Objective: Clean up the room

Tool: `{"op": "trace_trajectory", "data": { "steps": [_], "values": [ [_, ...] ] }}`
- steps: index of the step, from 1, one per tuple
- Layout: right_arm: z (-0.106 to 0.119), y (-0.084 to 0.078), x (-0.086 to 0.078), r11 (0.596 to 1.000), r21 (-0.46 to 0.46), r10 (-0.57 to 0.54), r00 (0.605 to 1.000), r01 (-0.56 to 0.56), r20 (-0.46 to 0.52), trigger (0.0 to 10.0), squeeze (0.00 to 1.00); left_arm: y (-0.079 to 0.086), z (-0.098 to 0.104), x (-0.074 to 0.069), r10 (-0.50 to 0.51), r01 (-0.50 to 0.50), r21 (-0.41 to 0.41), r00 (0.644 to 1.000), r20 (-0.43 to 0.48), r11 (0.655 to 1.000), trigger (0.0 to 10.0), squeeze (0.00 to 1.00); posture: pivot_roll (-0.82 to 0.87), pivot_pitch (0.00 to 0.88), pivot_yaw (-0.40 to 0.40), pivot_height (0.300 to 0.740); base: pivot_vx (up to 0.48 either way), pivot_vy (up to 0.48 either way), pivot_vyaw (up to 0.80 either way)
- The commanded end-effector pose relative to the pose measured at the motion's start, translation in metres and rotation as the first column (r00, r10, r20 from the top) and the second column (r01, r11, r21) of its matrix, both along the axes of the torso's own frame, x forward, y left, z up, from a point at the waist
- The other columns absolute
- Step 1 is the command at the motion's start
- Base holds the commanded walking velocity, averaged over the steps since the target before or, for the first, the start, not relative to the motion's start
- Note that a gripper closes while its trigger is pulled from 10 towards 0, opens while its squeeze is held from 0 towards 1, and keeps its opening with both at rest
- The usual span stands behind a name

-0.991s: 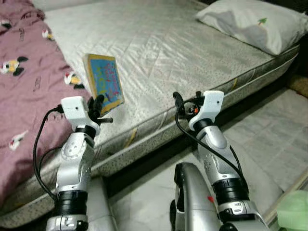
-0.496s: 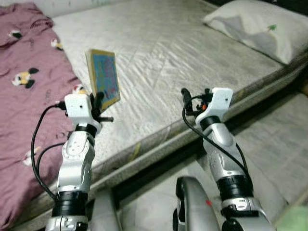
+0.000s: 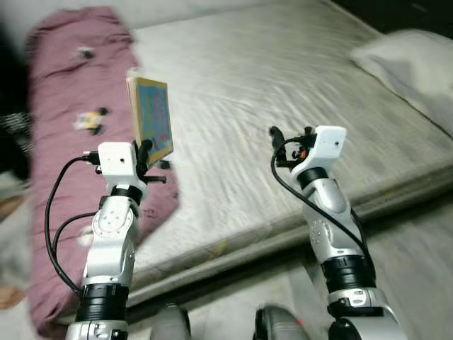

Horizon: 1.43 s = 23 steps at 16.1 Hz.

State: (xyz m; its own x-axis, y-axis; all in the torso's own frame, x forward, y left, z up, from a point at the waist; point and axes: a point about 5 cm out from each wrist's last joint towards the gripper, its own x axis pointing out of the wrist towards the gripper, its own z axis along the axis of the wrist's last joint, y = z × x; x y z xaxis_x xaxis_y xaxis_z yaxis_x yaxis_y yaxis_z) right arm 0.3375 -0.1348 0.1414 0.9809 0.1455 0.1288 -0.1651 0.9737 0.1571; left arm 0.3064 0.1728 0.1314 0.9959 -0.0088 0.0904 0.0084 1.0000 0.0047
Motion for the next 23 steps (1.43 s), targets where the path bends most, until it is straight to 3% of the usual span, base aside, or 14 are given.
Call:
{"op": "trace_trajectory", "data": {
  "steps": [1, 6, 13, 15, 16, 18, 23],
  "values": [
    [-0.001, 0.002, 0.000, 1.000, 0.002, 0.011, 1.000, -0.011, 0.000, 10.0, 0.00, 0.005, 0.005, -0.001, 0.016, -0.017, 0.017, 1.000, 0.025, 1.000, 10.0, 0.00, -0.02, 0.000, 0.023, 0.740, 0.000, 0.000, 0.00],
    [-0.001, 0.000, 0.000, 1.000, -0.015, 0.008, 1.000, -0.008, 0.003, 10.0, 0.00, 0.001, 0.003, -0.002, 0.004, -0.005, 0.035, 1.000, 0.007, 0.999, 10.0, 0.00, -0.02, 0.000, 0.022, 0.740, 0.000, 0.000, 0.00],
    [-0.017, -0.014, -0.013, 0.996, -0.068, -0.068, 0.997, 0.066, -0.035, 10.0, 0.00, 0.012, -0.014, -0.020, 0.075, -0.073, 0.071, 0.997, -0.028, 0.995, 10.0, 0.00, -0.03, 0.000, 0.027, 0.740, 0.000, 0.000, 0.00],
    [-0.019, -0.014, -0.012, 0.995, -0.065, -0.073, 0.996, 0.070, -0.051, 10.0, 0.00, 0.009, -0.012, -0.018, 0.056, -0.054, 0.078, 0.998, -0.020, 0.996, 10.0, 0.00, -0.02, 0.000, 0.014, 0.740, 0.000, 0.000, 0.00],
    [-0.020, -0.012, -0.011, 0.997, -0.058, -0.060, 0.997, 0.057, -0.050, 10.0, 0.00, 0.009, -0.008, -0.009, 0.039, -0.038, 0.116, 0.999, -0.002, 0.993, 10.0, 0.00, -0.03, 0.000, 0.016, 0.740, 0.000, 0.000, 0.00],
    [-0.018, -0.011, -0.010, 0.995, -0.080, -0.060, 0.997, 0.057, -0.040, 10.0, 0.00, 0.009, -0.004, -0.004, 0.023, -0.023, 0.120, 1.000, 0.004, 0.992, 10.0, 0.00, -0.03, 0.000, 0.020, 0.740, 0.000, 0.000, 0.77],
    [-0.023, -0.018, -0.012, 0.994, -0.050, -0.101, 0.992, 0.098, -0.068, 10.0, 0.00, 0.004, -0.009, -0.013, -0.002, 0.003, 0.103, 1.000, -0.007, 0.995, 10.0, 0.00, -0.03, 0.000, 0.025, 0.740, 0.000, 0.000, 0.75]
  ]
}}
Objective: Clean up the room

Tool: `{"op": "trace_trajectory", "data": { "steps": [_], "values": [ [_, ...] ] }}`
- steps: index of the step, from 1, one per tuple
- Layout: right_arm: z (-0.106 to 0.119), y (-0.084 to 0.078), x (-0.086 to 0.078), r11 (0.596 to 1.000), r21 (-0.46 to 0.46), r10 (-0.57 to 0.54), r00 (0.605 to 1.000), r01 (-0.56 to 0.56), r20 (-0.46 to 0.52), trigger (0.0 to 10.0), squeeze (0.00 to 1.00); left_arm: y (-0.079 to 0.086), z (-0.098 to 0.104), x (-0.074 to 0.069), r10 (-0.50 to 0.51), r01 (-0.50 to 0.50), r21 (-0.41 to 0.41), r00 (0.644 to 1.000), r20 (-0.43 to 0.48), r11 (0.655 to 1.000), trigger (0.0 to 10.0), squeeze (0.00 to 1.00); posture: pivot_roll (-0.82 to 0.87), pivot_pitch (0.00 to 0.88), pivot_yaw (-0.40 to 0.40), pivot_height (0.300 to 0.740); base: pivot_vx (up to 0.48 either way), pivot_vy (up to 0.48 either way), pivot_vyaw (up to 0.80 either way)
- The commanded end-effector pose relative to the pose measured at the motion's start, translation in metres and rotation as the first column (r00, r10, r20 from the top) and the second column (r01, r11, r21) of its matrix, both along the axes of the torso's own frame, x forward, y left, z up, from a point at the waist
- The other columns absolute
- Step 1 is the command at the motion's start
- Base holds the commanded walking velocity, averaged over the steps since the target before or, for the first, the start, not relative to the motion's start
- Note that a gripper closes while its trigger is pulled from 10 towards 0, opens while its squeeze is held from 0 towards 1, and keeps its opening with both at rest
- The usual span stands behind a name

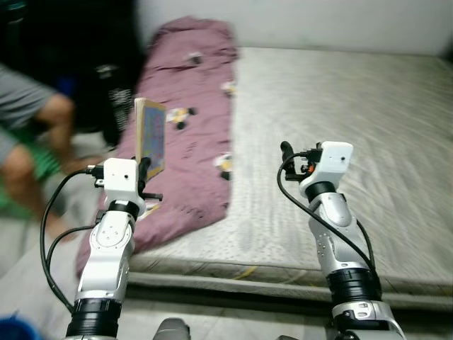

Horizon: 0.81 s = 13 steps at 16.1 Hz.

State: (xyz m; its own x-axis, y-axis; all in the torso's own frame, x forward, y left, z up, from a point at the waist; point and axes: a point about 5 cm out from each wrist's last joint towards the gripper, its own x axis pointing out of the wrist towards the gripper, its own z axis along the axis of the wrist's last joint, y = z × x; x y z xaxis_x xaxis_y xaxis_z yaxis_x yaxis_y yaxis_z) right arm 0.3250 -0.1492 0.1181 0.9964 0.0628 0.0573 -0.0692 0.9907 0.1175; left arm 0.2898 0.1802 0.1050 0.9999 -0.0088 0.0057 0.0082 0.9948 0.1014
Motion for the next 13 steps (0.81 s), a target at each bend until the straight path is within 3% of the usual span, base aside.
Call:
{"op": "trace_trajectory", "data": {
  "steps": [1, 13],
  "values": [
    [0.0006, -0.0035, -0.0012, 1.000, 0.008, -0.023, 1.000, 0.023, -0.002, 10.0, 0.00, -0.0035, 0.0162, 0.0015, -0.003, 0.003, -0.001, 0.997, 0.076, 1.000, 10.0, 0.00, -0.03, 0.000, 0.025, 0.740, 0.000, 0.000, 0.00],
    [0.0000, -0.0062, -0.0009, 0.999, 0.019, -0.029, 1.000, 0.029, -0.009, 10.0, 0.00, -0.0022, 0.0168, 0.0015, 0.000, 0.003, -0.029, 0.996, 0.088, 1.000, 10.0, 0.00, -0.03, 0.000, 0.017, 0.740, 0.000, -0.318, 0.00]
  ]
}}
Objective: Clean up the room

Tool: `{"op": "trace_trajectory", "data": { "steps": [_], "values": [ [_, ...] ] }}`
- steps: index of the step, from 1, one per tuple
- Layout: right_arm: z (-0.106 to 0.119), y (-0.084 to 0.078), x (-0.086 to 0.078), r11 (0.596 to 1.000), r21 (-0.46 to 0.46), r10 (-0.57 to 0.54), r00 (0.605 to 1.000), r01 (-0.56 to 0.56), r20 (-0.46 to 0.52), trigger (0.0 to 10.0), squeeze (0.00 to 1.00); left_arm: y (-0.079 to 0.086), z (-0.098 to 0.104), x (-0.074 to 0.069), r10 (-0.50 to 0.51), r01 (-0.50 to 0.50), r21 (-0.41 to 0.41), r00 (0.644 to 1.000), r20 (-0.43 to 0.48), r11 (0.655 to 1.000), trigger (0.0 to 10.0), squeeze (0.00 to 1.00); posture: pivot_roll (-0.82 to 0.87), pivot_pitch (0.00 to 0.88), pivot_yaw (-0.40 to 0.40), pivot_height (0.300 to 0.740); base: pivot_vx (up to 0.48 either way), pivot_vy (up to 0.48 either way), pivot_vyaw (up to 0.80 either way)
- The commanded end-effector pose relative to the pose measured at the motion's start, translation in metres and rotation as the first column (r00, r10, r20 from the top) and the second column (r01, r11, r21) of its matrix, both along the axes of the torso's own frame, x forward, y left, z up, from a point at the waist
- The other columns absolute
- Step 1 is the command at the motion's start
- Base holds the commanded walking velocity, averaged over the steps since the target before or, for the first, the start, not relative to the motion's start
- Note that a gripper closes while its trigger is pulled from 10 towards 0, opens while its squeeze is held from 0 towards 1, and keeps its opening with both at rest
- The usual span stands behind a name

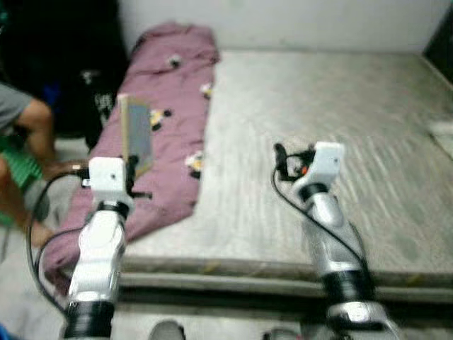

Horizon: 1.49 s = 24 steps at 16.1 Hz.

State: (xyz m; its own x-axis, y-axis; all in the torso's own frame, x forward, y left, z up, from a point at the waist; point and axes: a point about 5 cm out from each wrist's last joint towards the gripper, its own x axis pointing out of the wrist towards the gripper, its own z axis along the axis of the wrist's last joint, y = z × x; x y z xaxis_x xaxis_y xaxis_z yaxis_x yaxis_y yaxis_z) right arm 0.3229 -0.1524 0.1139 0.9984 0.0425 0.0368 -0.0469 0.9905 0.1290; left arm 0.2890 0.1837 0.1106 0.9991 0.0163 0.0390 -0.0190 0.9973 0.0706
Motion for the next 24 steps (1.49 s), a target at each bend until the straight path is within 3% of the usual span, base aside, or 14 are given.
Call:
{"op": "trace_trajectory", "data": {
  "steps": [1, 6, 11, 15, 24],
  "values": [
    [0.0044, -0.0028, 0.0016, 1.000, 0.008, -0.007, 1.000, 0.007, 0.013, 10.0, 0.00, -0.0060, 0.0112, 0.0024, -0.024, 0.024, 0.003, 0.998, 0.055, 1.000, 10.0, 0.00, -0.03, 0.000, 0.016, 0.740, 0.000, -0.334, 0.00],
    [0.0050, -0.0030, 0.0021, 1.000, -0.003, 0.002, 1.000, -0.002, 0.011, 10.0, 0.00, -0.0078, 0.0110, 0.0025, -0.025, 0.025, -0.006, 0.998, 0.057, 1.000, 10.0, 0.00, -0.03, 0.000, 0.010, 0.740, 0.000, -0.332, 0.00],
    [0.0048, -0.0021, 0.0023, 1.000, -0.008, 0.009, 1.000, -0.009, 0.008, 10.0, 0.00, -0.0065, 0.0102, 0.0019, -0.014, 0.017, -0.047, 0.998, 0.063, 0.999, 10.0, 0.00, -0.03, 0.000, 0.006, 0.740, 0.000, 0.000, -0.10],
    [0.0048, -0.0014, 0.0027, 1.000, -0.010, 0.015, 1.000, -0.015, 0.007, 10.0, 0.00, -0.0062, 0.0110, 0.0022, -0.015, 0.017, -0.043, 0.998, 0.068, 0.999, 10.0, 0.00, -0.03, 0.000, 0.006, 0.740, 0.000, 0.000, -0.58],
    [0.0053, -0.0002, 0.0034, 1.000, -0.013, 0.023, 1.000, -0.023, 0.010, 10.0, 0.00, -0.0092, 0.0145, 0.0027, -0.057, 0.061, -0.037, 0.994, 0.091, 0.997, 10.0, 0.00, -0.03, 0.000, 0.006, 0.740, 0.000, 0.000, 0.00]
  ]
}}
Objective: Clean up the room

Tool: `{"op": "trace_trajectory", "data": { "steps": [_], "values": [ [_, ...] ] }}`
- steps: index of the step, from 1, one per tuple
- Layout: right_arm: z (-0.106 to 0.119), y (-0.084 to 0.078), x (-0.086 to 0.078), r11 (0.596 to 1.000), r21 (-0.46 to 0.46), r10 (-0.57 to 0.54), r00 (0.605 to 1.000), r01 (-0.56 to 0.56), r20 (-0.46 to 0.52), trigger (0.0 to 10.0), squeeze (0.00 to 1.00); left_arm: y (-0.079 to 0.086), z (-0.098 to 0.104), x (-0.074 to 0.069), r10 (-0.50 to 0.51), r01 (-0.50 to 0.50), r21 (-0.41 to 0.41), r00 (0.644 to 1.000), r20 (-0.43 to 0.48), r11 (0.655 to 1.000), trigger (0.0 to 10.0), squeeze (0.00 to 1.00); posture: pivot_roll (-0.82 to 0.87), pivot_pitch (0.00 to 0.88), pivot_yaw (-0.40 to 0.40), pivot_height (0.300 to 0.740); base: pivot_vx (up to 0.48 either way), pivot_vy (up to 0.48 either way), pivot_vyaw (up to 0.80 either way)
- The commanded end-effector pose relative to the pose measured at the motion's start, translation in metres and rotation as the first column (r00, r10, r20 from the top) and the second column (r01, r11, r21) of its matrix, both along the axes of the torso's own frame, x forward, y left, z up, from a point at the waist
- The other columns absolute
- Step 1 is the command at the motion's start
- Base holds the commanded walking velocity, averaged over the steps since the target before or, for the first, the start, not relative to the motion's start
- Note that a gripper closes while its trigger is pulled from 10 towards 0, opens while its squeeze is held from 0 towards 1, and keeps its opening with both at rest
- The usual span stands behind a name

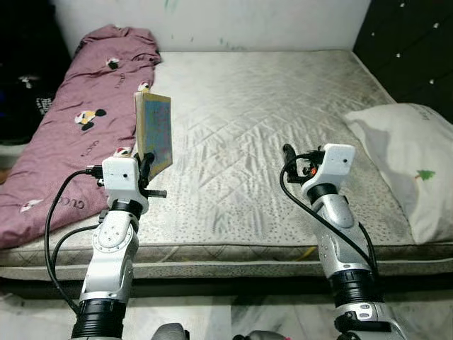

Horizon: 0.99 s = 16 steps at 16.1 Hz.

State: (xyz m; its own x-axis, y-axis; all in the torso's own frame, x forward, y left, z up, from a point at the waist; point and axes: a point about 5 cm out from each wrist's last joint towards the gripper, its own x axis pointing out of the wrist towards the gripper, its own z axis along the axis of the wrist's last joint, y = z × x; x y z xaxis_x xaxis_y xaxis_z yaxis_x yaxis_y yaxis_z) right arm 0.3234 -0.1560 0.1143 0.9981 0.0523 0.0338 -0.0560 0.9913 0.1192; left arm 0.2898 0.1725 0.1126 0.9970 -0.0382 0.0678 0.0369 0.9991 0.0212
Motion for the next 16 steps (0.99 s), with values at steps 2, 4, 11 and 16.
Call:
{"op": "trace_trajectory", "data": {
  "steps": [2, 4, 11, 16],
  "values": [
    [0.0051, 0.0035, 0.0031, 1.000, -0.005, 0.014, 1.000, -0.013, 0.013, 10.0, 0.00, 0.0027, 0.0111, 0.0019, 0.012, -0.012, 0.007, 0.999, 0.052, 1.000, 10.0, 0.00, -0.03, 0.000, 0.006, 0.740, 0.000, 0.000, 0.00],
    [0.0047, 0.0029, 0.0034, 1.000, -0.006, 0.013, 1.000, -0.013, 0.009, 10.0, 0.00, 0.0020, 0.0106, 0.0013, 0.016, -0.016, 0.006, 0.998, 0.054, 1.000, 10.0, 0.00, -0.03, 0.000, 0.003, 0.740, 0.000, 0.000, -0.30],
    [0.0053, 0.0018, 0.0041, 1.000, -0.014, 0.009, 1.000, -0.009, 0.009, 10.0, 0.00, 0.0005, 0.0115, 0.0014, 0.004, -0.005, 0.013, 0.998, 0.059, 1.000, 10.0, 0.00, -0.03, 0.000, 0.001, 0.740, 0.000, -0.223, -0.26],
    [0.0055, 0.0010, 0.0041, 1.000, -0.020, 0.009, 1.000, -0.009, 0.010, 10.0, 0.00, -0.0008, 0.0116, 0.0013, 0.003, -0.003, 0.008, 0.998, 0.058, 1.000, 10.0, 0.00, -0.03, 0.000, -0.002, 0.740, 0.000, -0.480, 0.00]
  ]
}}
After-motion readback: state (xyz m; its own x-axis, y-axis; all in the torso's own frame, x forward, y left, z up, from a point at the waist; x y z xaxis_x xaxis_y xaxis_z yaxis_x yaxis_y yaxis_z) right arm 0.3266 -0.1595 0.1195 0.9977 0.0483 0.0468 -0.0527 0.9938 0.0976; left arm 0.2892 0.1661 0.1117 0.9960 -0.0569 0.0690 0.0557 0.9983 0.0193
